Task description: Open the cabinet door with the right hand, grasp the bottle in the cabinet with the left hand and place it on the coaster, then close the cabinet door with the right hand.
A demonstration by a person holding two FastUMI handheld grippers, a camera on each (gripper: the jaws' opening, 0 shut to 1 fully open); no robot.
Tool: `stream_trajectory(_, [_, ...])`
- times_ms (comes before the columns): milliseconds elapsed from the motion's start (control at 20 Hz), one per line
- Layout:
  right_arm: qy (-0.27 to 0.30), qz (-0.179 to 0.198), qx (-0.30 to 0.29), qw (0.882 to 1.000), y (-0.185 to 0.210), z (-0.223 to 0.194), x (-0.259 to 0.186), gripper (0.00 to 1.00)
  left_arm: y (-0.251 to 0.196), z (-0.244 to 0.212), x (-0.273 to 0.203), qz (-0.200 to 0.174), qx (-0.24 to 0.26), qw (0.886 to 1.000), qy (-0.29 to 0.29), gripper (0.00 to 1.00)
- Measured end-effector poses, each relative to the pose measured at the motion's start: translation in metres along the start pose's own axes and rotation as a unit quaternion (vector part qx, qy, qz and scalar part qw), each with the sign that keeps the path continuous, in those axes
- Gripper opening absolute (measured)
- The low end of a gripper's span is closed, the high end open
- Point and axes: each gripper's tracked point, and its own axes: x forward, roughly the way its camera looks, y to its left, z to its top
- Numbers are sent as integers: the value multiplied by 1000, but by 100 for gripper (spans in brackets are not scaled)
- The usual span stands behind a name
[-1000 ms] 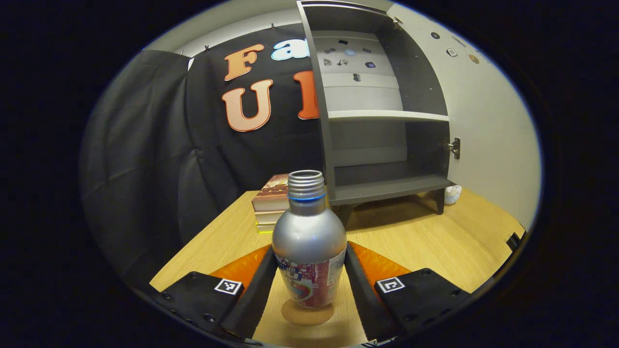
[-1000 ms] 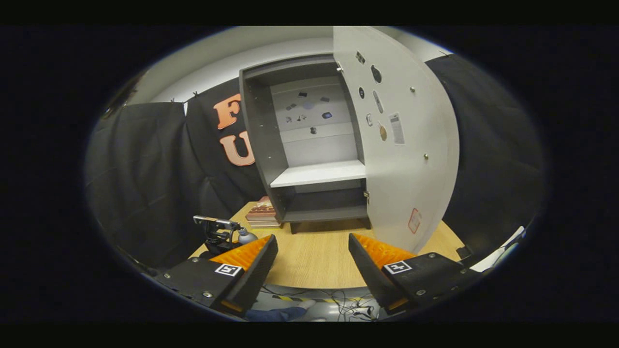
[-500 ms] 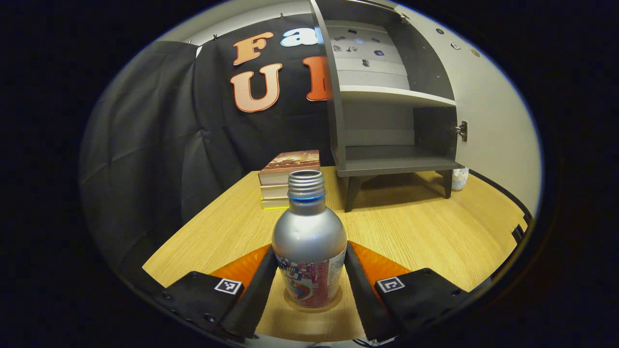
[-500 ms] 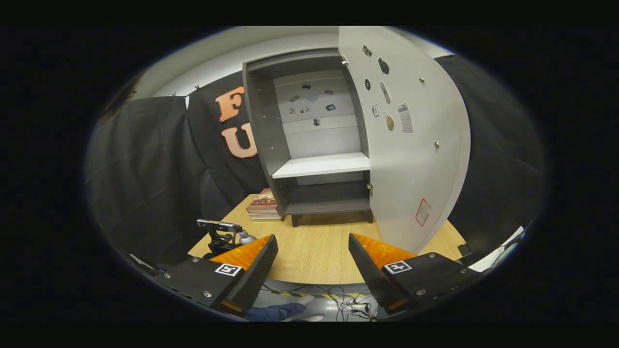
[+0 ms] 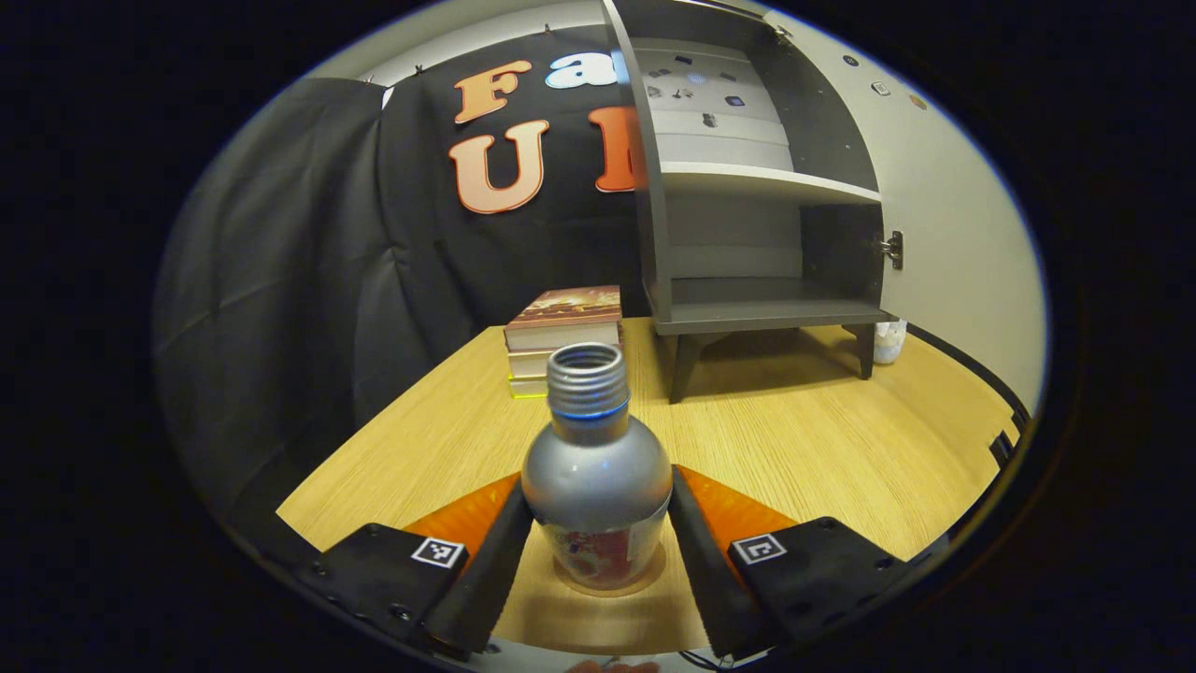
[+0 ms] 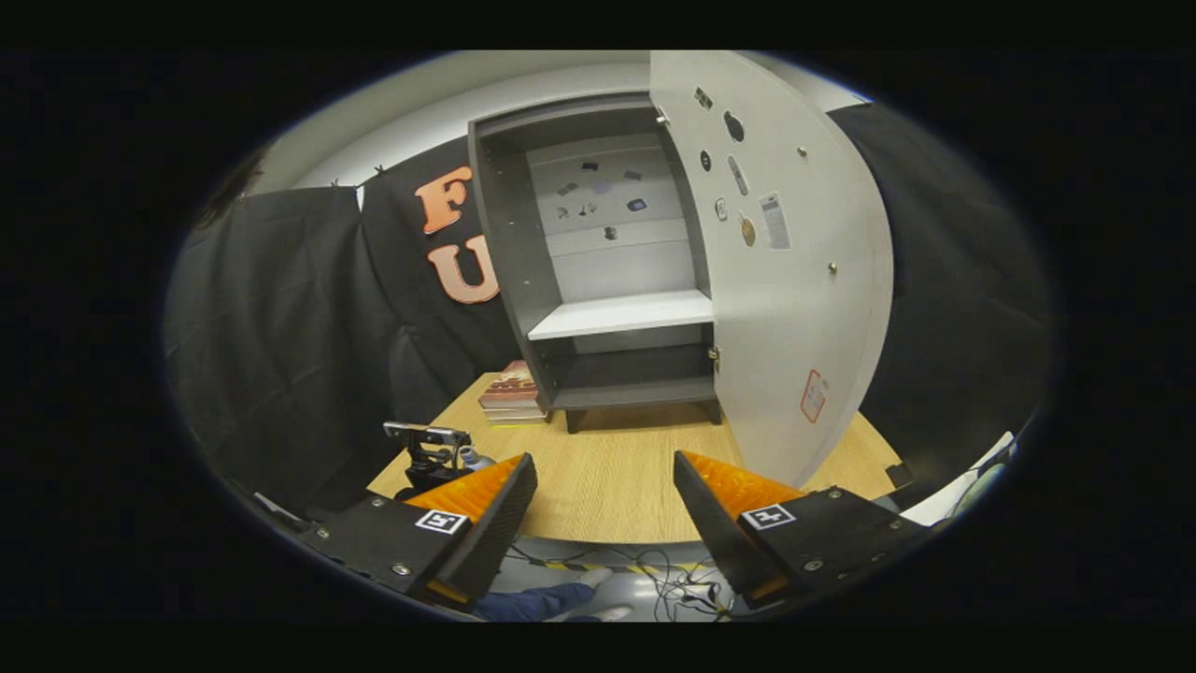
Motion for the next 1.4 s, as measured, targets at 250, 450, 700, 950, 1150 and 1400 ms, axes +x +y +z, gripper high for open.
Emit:
stream_trajectory(250, [-4, -3, 6, 1000, -5, -3, -4, 91, 4, 12, -3, 0, 8, 1000, -14, 93])
stream_trajectory(450, [-9, -1, 5, 1000, -8, -2, -8, 91, 9, 35, -9, 7, 24, 999, -39, 92])
stream_trajectory(700, [-39, -4, 10, 999, -14, 14, -20, 91, 10, 92, -27, 4, 14, 997, -77, 93])
stream_trajectory(950, [-97, -21, 6, 995, -36, 54, -43, 91, -12, 168, -61, -32, 12, 991, -128, 93])
stream_trajectory(1150, [-143, -52, -4, 988, -73, 85, -63, 91, -34, 209, -87, -71, 14, 985, -156, 92])
stream_trajectory(1400, [-173, -87, -6, 981, -128, 113, -77, 91, -50, 224, -106, -104, 26, 980, -166, 92])
